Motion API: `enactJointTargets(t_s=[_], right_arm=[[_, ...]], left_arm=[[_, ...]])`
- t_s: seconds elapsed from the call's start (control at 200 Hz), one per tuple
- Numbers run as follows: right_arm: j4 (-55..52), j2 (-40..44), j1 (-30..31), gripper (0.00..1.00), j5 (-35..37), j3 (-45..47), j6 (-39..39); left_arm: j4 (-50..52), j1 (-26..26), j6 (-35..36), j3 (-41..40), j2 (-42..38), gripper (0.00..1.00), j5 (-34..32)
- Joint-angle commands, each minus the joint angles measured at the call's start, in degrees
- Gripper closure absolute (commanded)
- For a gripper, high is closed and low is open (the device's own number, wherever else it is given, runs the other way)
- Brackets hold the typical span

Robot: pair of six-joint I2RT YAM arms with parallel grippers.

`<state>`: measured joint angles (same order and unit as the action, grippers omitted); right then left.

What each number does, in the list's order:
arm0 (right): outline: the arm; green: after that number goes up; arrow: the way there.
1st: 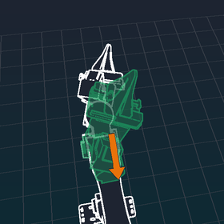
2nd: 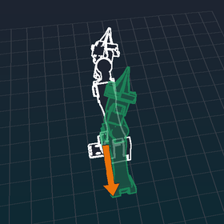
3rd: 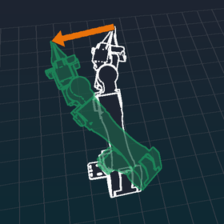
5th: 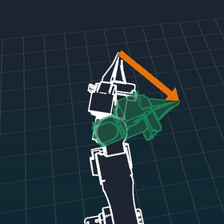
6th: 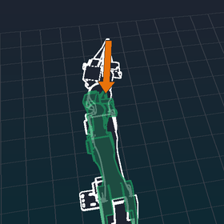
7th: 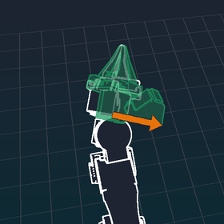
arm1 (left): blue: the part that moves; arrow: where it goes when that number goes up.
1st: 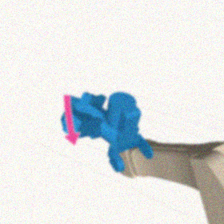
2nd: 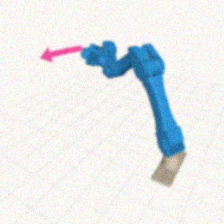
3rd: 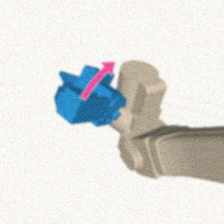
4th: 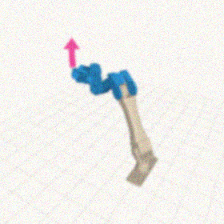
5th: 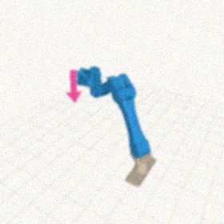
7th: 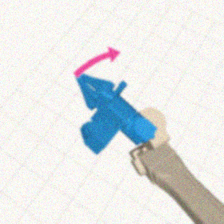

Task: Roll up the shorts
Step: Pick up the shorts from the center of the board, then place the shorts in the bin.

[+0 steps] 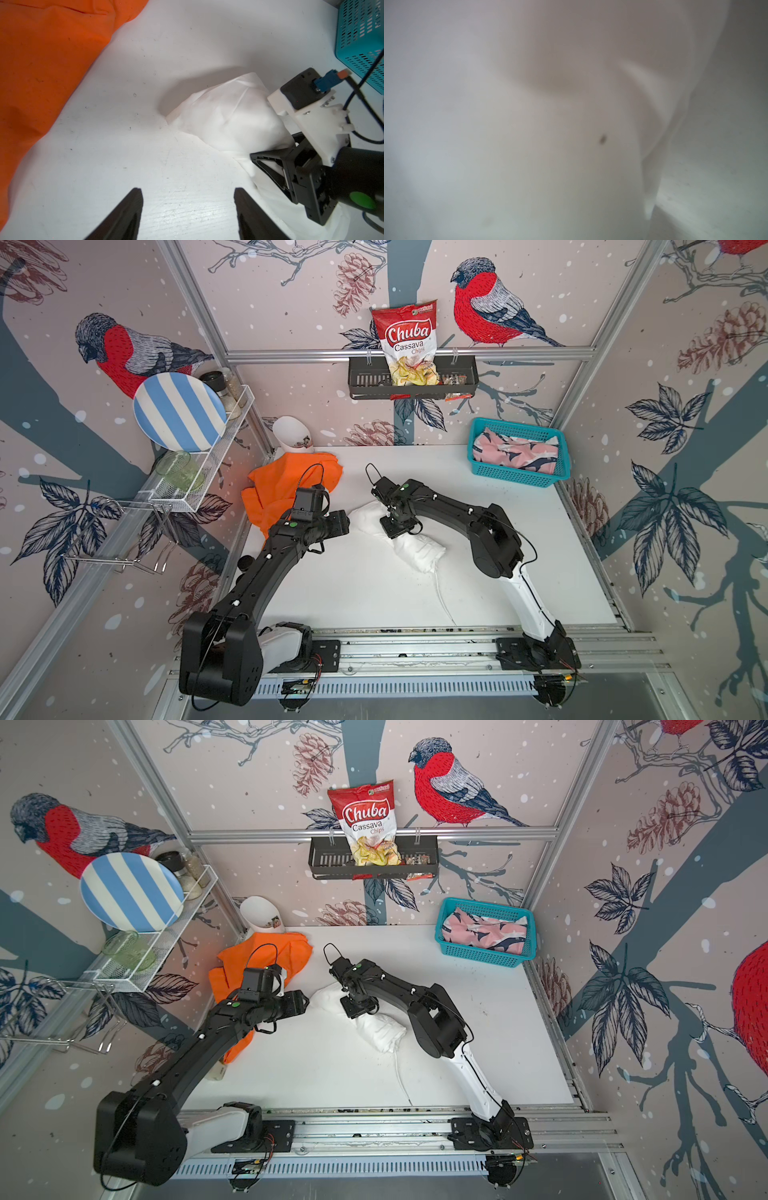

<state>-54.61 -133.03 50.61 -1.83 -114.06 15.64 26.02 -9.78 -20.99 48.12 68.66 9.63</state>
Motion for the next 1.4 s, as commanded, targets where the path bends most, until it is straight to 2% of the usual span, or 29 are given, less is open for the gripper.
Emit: enactJointTargets(t_s=[0.0,0.2,0.33,0.5,0.66,0.81,0.985,1.106,1.156,1.286,1.396], right_arm=[[1.7,2.8,-0.9,0.63,-3.6,1.0,1.3],[9.2,9.6,-4.7,0.74,-11.5,8.2,3.5],[20.5,17.0,-10.3,0.78,-20.3,17.0,8.6],[42.5,28.0,-21.9,0.73,-33.0,30.4,23.1],[62.4,35.7,-34.8,0.77,-36.5,40.0,38.4],[70.3,36.5,-46.1,0.77,-34.4,41.0,50.1],[74.6,34.4,-54.7,0.74,-25.4,40.3,67.2],[68.3,31.9,-57.0,0.78,-16.3,35.7,76.7],[68.8,31.3,-57.6,0.79,-13.1,34.3,79.7],[68.4,29.6,-58.7,0.78,-5.9,30.0,84.1],[68.4,27.1,-59.4,0.78,-4.3,24.8,85.5]], left_arm=[[-0.4,0.3,0.8,-0.3,-0.4,0.28,0.7],[-0.3,0.4,0.7,-0.4,-0.6,0.28,0.5],[-0.3,0.6,0.8,-0.4,-0.6,0.28,0.5],[-0.4,0.8,1.0,-0.4,-0.3,0.28,1.1],[-0.5,1.2,1.0,-0.5,-0.3,0.28,1.5],[-0.7,1.3,1.0,-0.5,0.0,0.28,1.8],[-0.6,1.3,1.1,-0.4,0.9,0.28,2.4],[-0.6,1.3,1.2,-0.5,1.2,0.28,2.3],[-0.6,1.3,1.2,-0.6,1.2,0.29,2.3],[-0.6,1.3,1.2,-0.6,1.5,0.29,2.3],[-0.6,1.3,1.2,-0.6,1.7,0.29,2.4]])
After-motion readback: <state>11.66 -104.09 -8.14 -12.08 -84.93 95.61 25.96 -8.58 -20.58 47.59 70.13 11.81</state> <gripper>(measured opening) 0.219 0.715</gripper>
